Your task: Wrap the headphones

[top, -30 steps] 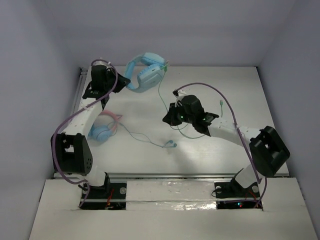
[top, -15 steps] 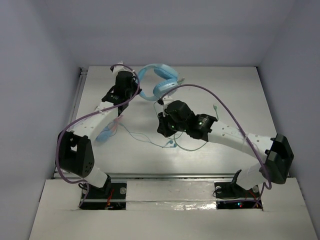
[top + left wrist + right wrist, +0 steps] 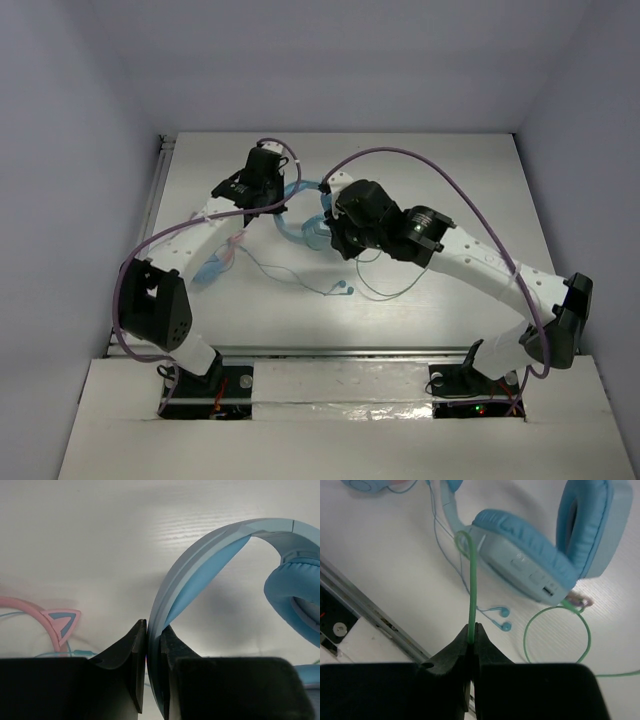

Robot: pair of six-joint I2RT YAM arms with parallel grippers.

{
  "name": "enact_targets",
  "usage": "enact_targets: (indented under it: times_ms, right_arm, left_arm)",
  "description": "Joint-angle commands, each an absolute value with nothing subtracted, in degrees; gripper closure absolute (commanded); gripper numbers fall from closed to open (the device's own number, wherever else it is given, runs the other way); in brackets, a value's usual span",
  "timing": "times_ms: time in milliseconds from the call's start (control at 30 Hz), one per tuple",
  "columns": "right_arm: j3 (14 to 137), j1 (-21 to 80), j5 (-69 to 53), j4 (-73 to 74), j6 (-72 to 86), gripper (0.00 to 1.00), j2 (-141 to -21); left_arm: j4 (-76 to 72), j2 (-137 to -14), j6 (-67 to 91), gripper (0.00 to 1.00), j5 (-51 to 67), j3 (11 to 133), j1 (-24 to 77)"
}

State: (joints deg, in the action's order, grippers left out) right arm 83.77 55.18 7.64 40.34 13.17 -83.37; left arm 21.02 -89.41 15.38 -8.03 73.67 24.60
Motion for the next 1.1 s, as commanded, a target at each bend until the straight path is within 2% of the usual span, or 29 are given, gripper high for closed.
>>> enact_targets:
  times_ms: [0, 233, 300, 467, 533, 767, 1067]
  right_arm:
    - [88.59, 55.28, 12.99, 43.94, 9.50, 1.00, -84.46]
    - [93.78, 55.28, 22.31, 44.65, 8.26, 1.00, -88.42]
    - [93.87, 55.28, 28.43, 43.34, 8.17, 0.96, -88.59]
    - [92.90, 54.76, 33.40, 39.46, 7.12, 0.88, -89.03]
    - [92.20, 54.23, 34.54, 37.02, 7.29, 0.79, -88.95]
    - [87.55, 47.73, 30.77, 30.77, 8.17, 0.72, -86.84]
    - [80.34, 38.86, 15.93, 20.93, 15.02, 0.67, -84.03]
  left_arm:
    - [23.82, -85.79, 7.24, 1.00, -0.91, 77.35, 25.40]
    - [19.78, -81.30, 2.64, 1.00, 8.34, 71.12, 26.46]
    - [18.46, -80.51, 2.46, 1.00, 10.36, 69.88, 26.46]
    - [16.70, -79.89, 1.76, 1.00, 14.68, 68.11, 26.46]
    - [16.88, -80.16, 1.67, 1.00, 15.29, 68.03, 26.46]
    - [15.56, -78.84, 2.02, 1.00, 19.68, 67.32, 26.46]
    - [12.57, -76.46, 4.74, 1.00, 25.93, 68.37, 25.31]
